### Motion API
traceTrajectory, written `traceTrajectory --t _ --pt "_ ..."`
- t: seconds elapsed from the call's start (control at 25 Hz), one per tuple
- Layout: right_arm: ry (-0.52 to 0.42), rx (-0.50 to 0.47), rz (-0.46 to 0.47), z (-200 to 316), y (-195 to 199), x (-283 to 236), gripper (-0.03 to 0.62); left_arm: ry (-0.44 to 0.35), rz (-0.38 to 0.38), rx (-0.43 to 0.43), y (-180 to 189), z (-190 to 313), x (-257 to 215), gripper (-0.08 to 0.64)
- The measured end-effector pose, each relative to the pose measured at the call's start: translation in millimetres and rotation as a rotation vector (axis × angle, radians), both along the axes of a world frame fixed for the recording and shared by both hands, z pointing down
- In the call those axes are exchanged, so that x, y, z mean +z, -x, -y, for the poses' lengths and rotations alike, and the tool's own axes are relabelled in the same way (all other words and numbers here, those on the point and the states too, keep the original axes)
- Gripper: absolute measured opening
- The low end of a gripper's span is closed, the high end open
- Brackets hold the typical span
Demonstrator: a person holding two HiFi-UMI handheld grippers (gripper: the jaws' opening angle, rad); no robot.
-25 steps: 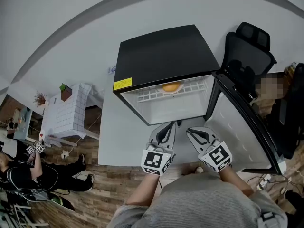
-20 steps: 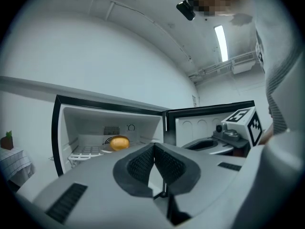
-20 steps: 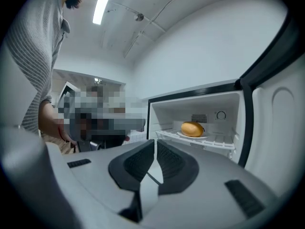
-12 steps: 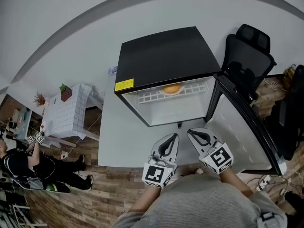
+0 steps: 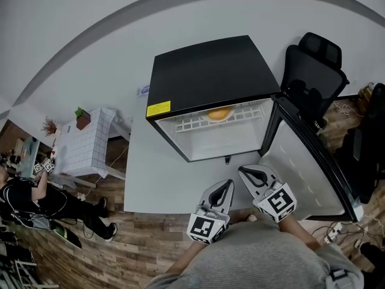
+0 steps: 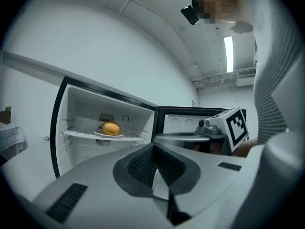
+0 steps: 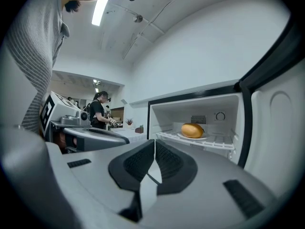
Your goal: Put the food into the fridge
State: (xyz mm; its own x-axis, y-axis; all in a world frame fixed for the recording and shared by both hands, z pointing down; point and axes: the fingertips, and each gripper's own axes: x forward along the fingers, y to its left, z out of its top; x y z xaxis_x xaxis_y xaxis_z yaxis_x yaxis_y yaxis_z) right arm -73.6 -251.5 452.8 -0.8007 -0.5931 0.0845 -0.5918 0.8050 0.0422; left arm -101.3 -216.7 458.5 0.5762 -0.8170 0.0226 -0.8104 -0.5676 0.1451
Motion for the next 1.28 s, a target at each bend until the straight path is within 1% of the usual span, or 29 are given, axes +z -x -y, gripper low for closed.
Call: traceTrajectory --t 0.12,0.2,0.4,0.68,0.96,1.08,1.28 --pt "0.003 -0.012 -0.012 -3.4 0.8 0.4 0.014 -0.013 -0.008 0.004 -2.3 0.5 -1.9 0.012" --pt "0.007 -0.03 -0.03 -7.8 2.8 -3.2 0.014 -0.006 -0.001 -0.003 -0.6 1.6 -1.9 0.012" --pt "0.034 -0.011 -0.065 -9.5 0.6 -2.6 0.014 -0.006 0.007 -0.008 -0.1 2.5 -3.1 0.012" --pt "0.039 -0.012 -0.074 -10.5 1.3 -3.2 0.012 0.001 0.015 -0.007 -0.6 2.2 -1.4 0.012" --pt "0.033 -0.011 -0.11 -12.5 2.7 -0.1 0.012 0.011 0.022 -0.008 -0.4 2.5 1.4 0.012" --pt "0.044 -0.001 -0.136 -12.6 0.1 1.8 0.012 0.013 0.023 -0.003 -1.5 2.4 1.9 0.012" --pt "0.022 -0.005 -0.093 -13.0 0.2 -0.3 0.012 0.005 0.024 -0.004 -0.9 2.9 0.6 0.012"
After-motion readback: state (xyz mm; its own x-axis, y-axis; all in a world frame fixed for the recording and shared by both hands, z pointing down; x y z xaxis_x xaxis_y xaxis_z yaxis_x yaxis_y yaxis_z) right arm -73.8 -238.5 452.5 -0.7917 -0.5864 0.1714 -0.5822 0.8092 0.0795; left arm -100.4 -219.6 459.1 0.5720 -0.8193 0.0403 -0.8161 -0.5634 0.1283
